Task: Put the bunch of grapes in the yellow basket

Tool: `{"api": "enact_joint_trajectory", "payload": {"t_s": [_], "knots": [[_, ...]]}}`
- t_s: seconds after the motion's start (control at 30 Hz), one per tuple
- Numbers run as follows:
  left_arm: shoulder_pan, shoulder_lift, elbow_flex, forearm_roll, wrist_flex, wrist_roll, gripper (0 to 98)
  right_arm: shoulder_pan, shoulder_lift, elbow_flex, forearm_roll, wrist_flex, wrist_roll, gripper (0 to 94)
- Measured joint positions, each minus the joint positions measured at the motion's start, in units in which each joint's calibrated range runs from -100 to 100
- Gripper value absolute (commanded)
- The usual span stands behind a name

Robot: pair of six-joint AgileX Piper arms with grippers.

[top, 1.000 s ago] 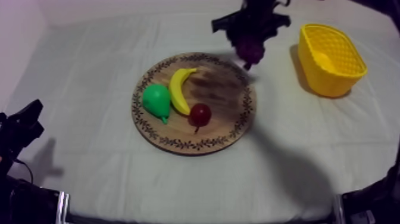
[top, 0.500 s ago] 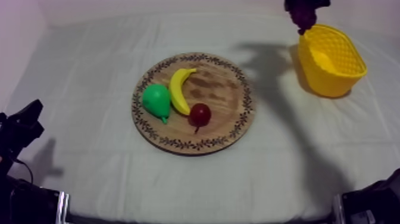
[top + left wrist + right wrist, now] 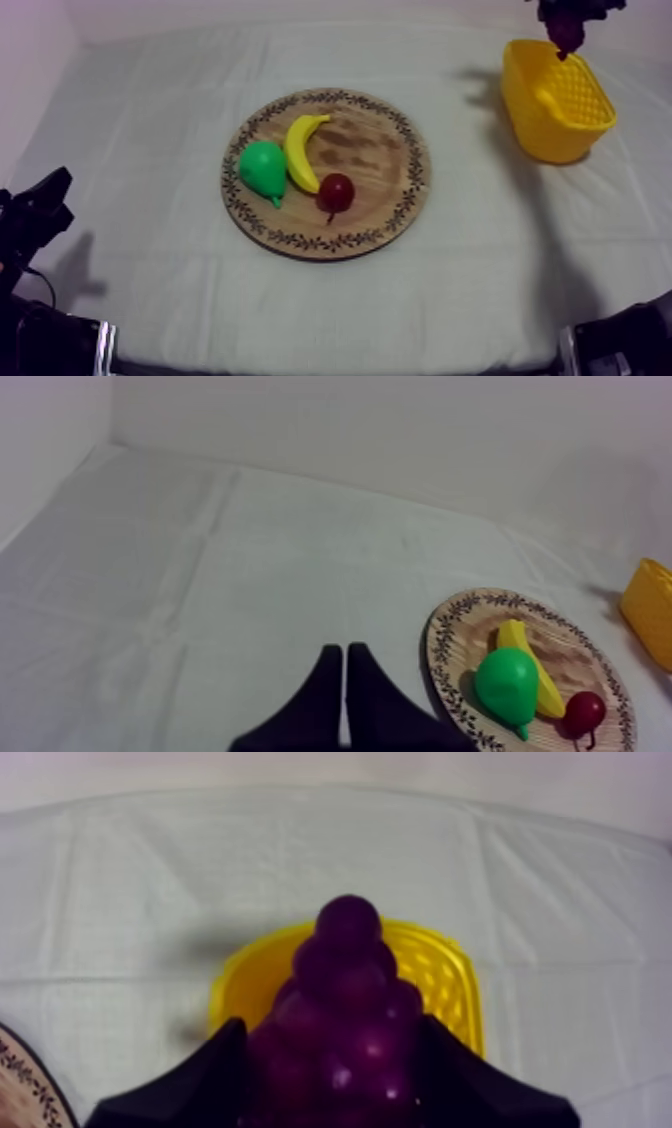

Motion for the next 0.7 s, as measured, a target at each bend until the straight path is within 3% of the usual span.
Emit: {"api": "enact_joint_trajectory", "payload": {"t_s": [0.33,0.53,0.7], "knots": [[0.0,0.0,0.0,0.0,0.0,0.0,0.1,3.3,1.5,7.2,-2.2,-11.4,1.9,28.8],[0.0,0.0,0.0,0.0,0.0,0.0,0.1,4.4,4.1,11.8,-2.0,-17.8,2.5,30.5],[0.0,0.0,0.0,0.0,0.0,0.0,0.1,4.7,6.5,13.3,-1.9,-21.3,3.0,37.1]]}}
